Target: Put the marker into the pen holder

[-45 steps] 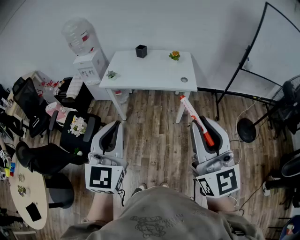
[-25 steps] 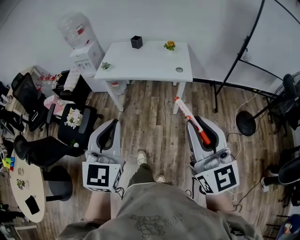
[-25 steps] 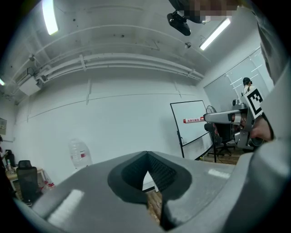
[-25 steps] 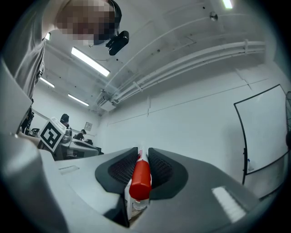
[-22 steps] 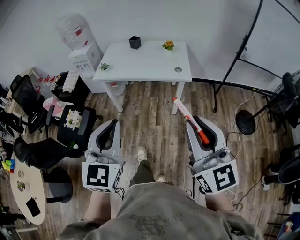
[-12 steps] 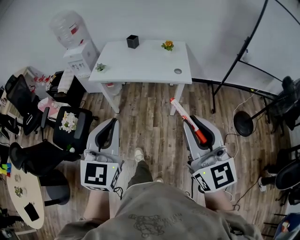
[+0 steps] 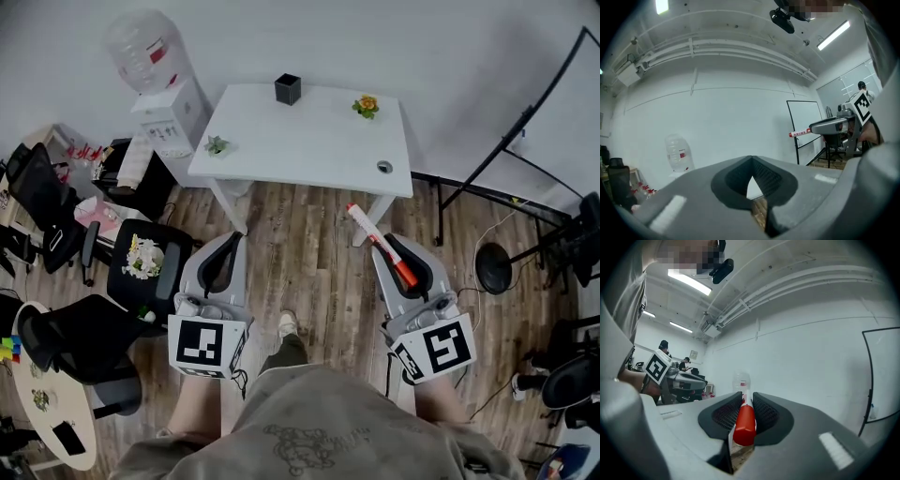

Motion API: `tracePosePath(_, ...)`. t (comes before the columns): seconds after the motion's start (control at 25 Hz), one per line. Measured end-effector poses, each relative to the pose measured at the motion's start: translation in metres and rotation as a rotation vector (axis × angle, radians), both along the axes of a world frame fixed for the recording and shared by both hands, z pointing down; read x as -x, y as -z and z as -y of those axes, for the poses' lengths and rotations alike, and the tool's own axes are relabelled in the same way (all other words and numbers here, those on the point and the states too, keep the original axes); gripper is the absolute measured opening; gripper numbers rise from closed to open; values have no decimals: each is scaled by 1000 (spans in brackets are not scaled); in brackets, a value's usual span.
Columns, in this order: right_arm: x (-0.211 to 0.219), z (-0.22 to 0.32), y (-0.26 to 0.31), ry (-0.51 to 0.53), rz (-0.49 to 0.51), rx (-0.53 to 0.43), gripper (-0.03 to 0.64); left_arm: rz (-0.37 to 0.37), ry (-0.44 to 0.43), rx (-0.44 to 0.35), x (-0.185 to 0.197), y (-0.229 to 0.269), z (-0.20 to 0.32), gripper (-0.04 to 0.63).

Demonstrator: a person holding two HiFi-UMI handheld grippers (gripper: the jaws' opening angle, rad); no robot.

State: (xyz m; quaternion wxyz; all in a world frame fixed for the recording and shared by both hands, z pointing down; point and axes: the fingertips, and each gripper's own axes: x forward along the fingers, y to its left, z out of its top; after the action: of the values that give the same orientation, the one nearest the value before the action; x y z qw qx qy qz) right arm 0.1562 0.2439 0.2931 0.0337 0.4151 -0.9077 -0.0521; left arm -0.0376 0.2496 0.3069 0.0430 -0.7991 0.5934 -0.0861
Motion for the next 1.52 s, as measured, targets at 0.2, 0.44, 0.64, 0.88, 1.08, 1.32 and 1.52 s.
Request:
tracePosePath(0.2, 56, 58, 0, 20, -40, 11, 100, -6, -3, -1, 52, 4, 58, 2)
tracePosePath(0.44, 108, 108, -2, 53, -57, 20, 100, -9, 9, -9, 101, 4, 106, 2)
tracePosePath(0.64, 116, 144, -7, 36, -60, 43, 100, -32, 20, 18, 118, -7, 137, 2)
tracePosePath(0.88, 114, 192, -22, 24, -53, 63, 100, -21, 20, 36, 119, -17, 177, 2)
tracePosePath(1.08, 116, 253, -31, 41, -35, 62, 100, 6, 70, 31, 131, -20, 233, 2)
tracePosePath(1.32, 116, 350, -31, 69, -43, 43, 100, -25, 76, 23, 131, -16, 326, 2)
tracePosePath(1.52, 111, 428, -36, 83, -33, 62, 100, 3, 65, 53, 113, -23, 401, 2)
